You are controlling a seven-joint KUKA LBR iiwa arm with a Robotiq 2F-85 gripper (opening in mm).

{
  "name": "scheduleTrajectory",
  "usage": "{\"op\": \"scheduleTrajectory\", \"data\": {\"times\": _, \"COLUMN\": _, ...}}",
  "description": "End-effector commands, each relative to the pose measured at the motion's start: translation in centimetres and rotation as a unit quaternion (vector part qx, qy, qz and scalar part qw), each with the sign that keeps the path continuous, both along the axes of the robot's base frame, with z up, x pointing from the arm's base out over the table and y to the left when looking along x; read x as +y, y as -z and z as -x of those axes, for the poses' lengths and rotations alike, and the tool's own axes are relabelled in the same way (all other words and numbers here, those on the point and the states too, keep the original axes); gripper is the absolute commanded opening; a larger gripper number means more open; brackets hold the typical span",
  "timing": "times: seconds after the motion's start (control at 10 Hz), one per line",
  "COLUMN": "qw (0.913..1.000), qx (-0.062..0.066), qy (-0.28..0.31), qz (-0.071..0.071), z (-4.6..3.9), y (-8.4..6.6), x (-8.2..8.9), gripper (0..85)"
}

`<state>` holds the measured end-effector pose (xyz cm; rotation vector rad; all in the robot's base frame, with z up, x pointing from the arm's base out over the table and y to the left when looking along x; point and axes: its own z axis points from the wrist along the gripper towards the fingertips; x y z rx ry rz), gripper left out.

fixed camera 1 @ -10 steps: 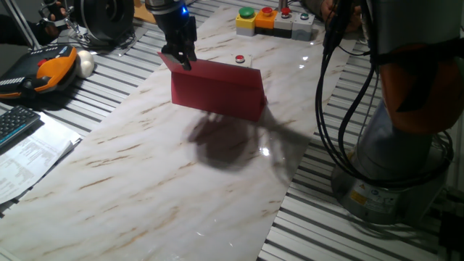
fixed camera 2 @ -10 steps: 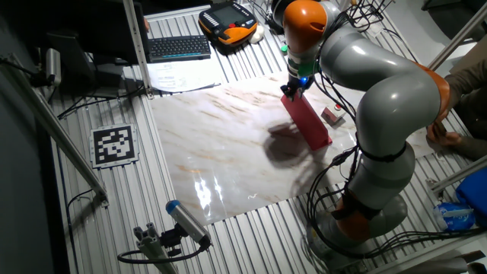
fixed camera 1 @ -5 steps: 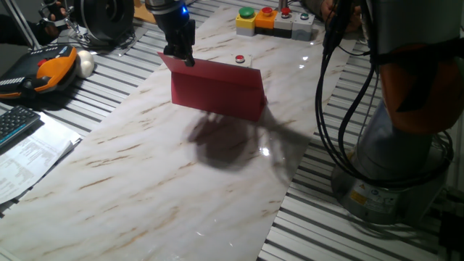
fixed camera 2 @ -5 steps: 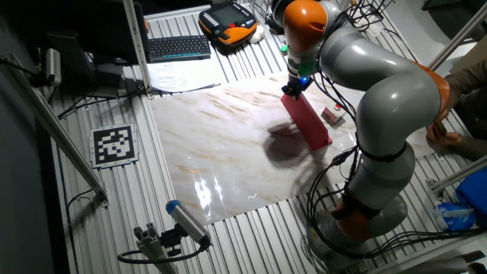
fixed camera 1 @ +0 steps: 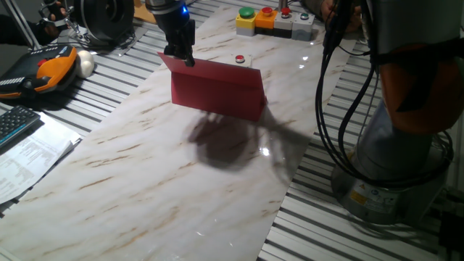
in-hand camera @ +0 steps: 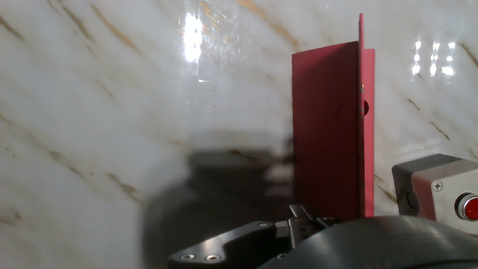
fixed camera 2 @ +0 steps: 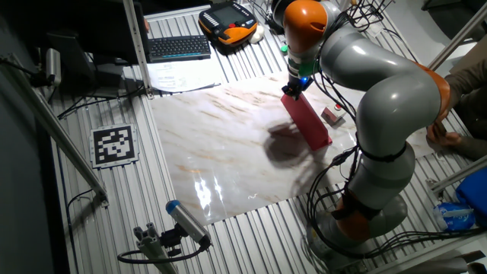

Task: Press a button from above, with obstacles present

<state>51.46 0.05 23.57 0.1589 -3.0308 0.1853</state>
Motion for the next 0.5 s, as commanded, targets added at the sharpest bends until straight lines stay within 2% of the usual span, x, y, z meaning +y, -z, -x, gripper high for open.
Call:
{"op": "scheduleTrajectory", "data": {"times": 0.0, "qw": 1.0, "qx": -0.001, "qy": -0.001, "qz": -0.001, "z": 0.01, "y": 0.0, "x": -0.01, "gripper": 0.0}}
{"op": "scheduleTrajectory", "data": {"times": 0.3, "qw": 0.9998, "qx": 0.004, "qy": -0.017, "qz": -0.005, "z": 0.01, "y": 0.0, "x": -0.01, "gripper": 0.0}}
{"op": "scheduleTrajectory", "data": {"times": 0.4, "qw": 0.9998, "qx": -0.004, "qy": -0.02, "qz": -0.004, "z": 0.01, "y": 0.0, "x": -0.01, "gripper": 0.0}}
